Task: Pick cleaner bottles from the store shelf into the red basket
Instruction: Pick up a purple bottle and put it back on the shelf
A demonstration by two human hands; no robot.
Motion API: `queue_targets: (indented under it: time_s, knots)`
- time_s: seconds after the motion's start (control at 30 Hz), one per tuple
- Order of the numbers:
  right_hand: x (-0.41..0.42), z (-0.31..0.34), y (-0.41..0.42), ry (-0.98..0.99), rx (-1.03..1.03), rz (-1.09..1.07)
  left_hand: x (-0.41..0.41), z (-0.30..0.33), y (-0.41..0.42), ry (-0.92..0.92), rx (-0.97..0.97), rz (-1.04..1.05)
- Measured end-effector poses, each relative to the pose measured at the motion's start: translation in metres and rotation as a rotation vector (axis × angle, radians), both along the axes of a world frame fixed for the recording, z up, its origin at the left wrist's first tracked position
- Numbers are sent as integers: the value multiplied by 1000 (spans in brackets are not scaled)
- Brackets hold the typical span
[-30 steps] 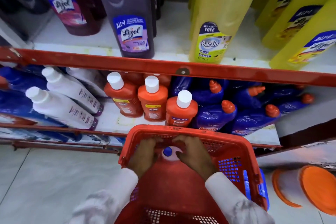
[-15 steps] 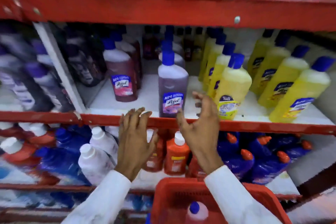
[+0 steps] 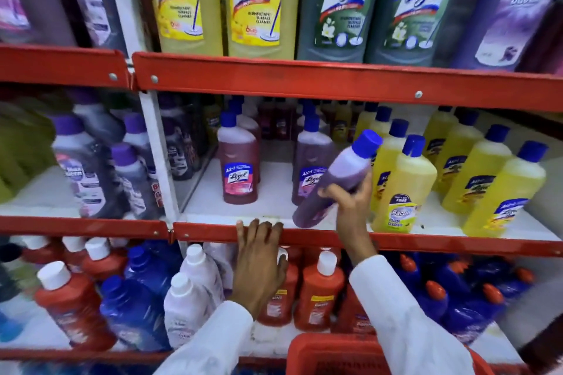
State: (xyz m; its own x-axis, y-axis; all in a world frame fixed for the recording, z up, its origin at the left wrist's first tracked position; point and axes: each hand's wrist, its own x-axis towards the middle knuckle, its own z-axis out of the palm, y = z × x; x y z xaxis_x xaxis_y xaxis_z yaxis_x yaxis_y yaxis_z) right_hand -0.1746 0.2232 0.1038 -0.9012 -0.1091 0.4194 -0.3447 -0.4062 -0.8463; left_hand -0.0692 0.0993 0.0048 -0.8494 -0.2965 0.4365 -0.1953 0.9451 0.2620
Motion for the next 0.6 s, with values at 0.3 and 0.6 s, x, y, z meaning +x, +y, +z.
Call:
queue_targets:
  time_s: [0.3,0.6]
  knots:
    - [23,29,37,-73,-497,1004,-8,-18,-8,92,-44,-38]
    - [24,32,46,-87,-365,209,-5,-13,-8,36,-58,-24]
